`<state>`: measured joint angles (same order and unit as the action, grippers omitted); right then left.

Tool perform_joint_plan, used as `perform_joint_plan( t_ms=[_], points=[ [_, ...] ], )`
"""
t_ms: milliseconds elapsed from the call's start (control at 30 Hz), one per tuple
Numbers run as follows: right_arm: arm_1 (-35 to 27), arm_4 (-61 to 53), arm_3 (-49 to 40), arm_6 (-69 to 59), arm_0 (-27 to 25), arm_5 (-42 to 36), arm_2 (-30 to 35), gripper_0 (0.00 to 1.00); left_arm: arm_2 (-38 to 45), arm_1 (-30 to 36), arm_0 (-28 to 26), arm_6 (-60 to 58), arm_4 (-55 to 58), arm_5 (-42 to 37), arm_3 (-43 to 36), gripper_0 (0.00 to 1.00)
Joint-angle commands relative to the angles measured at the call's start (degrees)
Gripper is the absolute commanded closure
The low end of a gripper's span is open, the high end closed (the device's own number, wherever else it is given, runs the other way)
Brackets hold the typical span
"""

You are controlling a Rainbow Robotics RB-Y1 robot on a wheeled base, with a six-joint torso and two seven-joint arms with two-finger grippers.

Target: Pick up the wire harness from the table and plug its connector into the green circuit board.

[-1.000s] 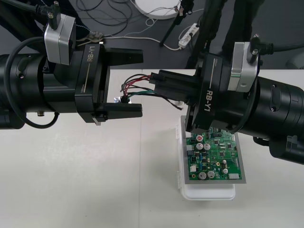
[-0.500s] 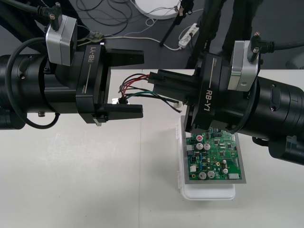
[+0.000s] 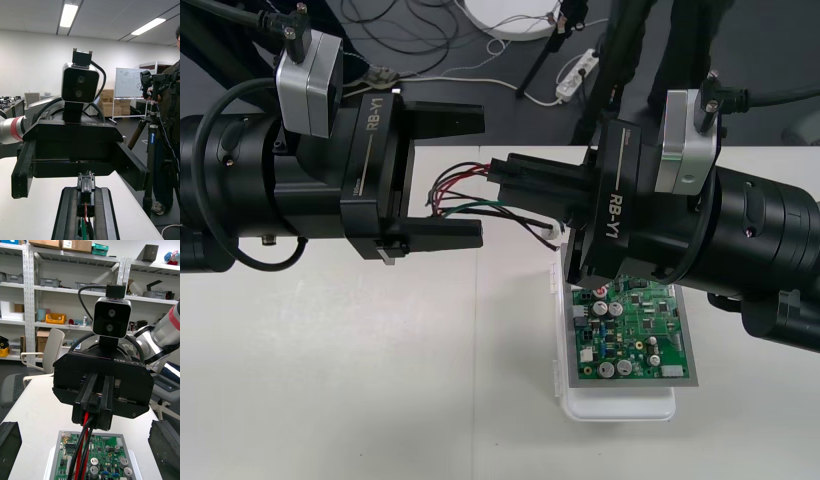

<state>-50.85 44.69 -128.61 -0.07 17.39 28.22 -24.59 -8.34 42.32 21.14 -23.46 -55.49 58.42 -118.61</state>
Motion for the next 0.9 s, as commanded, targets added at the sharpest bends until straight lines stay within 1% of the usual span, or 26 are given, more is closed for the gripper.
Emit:
perform_joint_plan(
  t_ms=[33,267,300,333,900],
  points=[
    [0.9,0.0,-2.2,-2.0,2.0,-0.4,-1.0,1.0,-1.0,-1.2,2.6,3.3,-0.1,0.9,-1.7,0.0],
    [1.2,0.0,-2.2,-2.0,2.0,-0.4,-1.0,1.0,-1.0,-1.2,2.7,3.3,-0.1,0.9,-1.7,0.0],
    [1.2,0.0,-2.2,-2.0,2.0,-0.4,-1.1,1.0,-1.0,-1.2,2.7,3.3,-0.1,1.0,-1.7,0.41],
    [1.2,0.0,-2.2,-2.0,2.0,-0.4,-1.0,1.0,-1.0,-1.2,2.8,3.4,-0.1,0.9,-1.7,1.0],
    [1.2,0.0,-2.1,-2.1,2.0,-0.4,-1.0,1.0,-1.0,-1.2,2.9,3.1,-0.1,0.8,-1.7,1.0]
  ],
)
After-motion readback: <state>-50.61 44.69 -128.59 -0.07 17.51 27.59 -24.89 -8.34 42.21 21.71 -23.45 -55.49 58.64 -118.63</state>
